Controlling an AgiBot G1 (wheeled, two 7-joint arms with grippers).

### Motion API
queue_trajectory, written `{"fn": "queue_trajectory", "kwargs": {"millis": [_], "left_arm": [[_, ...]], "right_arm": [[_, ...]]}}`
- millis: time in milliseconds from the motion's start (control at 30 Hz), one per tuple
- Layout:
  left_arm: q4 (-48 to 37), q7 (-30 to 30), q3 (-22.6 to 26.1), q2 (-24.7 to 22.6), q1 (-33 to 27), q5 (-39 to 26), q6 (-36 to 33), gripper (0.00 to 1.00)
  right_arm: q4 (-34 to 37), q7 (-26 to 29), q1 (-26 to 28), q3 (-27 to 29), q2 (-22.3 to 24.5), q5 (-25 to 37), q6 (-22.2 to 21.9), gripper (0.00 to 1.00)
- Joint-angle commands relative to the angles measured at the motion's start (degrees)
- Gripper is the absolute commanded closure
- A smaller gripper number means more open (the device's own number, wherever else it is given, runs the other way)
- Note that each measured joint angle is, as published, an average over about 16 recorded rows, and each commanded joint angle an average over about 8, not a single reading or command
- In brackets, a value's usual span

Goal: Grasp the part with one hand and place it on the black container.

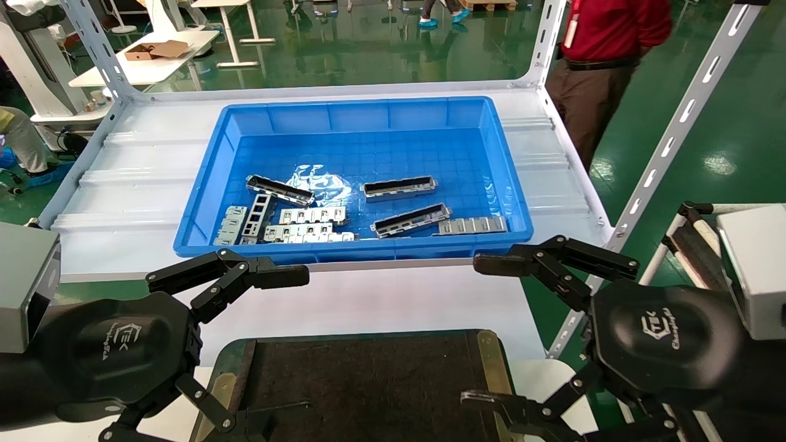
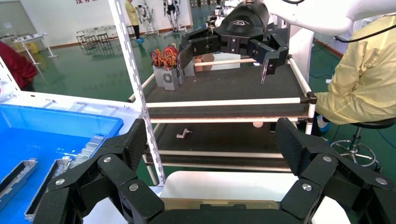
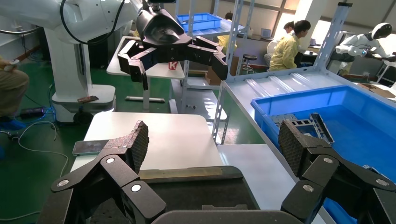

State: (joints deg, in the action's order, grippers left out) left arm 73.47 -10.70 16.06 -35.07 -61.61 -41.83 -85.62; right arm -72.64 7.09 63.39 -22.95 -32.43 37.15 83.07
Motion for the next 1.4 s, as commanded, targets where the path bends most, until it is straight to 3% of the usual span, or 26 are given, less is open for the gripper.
{"fn": "queue_trajectory", "kwargs": {"millis": [33,1400], "left_arm": [[0.0,0.0,0.0,0.0,0.0,0.0,0.0,0.00],[-0.4,0.2,0.0,-0.3,-0.6,-0.5,0.6,0.00]], "right_arm": [[0.0,0.0,0.0,0.0,0.0,0.0,0.0,0.00],[0.0,0.0,0.0,0.0,0.0,0.0,0.0,0.00]]}}
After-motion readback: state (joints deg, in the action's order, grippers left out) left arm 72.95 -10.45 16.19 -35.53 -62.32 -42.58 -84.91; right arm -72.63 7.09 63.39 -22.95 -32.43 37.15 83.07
